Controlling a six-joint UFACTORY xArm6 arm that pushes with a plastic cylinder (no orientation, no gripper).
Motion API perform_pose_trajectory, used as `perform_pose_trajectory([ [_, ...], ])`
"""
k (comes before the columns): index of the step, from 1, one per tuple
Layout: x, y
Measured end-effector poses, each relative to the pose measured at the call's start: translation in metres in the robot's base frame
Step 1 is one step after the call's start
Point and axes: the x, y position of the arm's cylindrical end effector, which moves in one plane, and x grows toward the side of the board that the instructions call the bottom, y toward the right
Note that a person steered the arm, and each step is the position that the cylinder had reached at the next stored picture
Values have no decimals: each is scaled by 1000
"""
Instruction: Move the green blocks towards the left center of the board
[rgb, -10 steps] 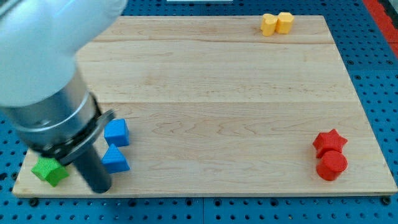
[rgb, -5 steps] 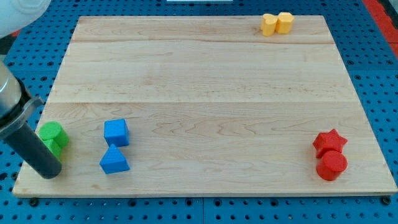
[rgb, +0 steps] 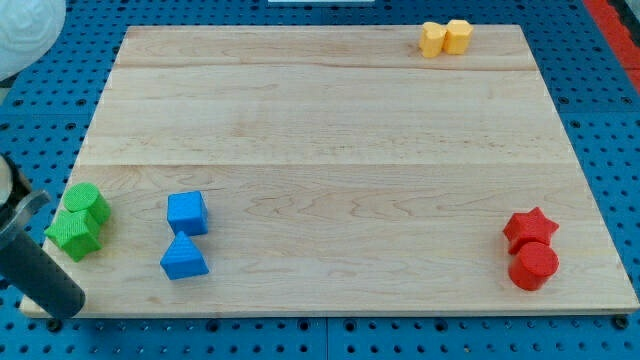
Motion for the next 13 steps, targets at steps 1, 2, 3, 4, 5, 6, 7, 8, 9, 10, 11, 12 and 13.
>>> perform_pose_trajectory([
  [1, -9, -11],
  [2, -26, -7],
  [3, -39, -9],
  [4, -64, -17],
  [5, -92, -14],
  [6, -118, -8],
  [7, -147, 4],
  [8, -180, 12],
  [9, -209, 23],
  [10, -237, 32],
  [11, -244, 31],
  [12, -247, 31],
  [13, -278, 34],
])
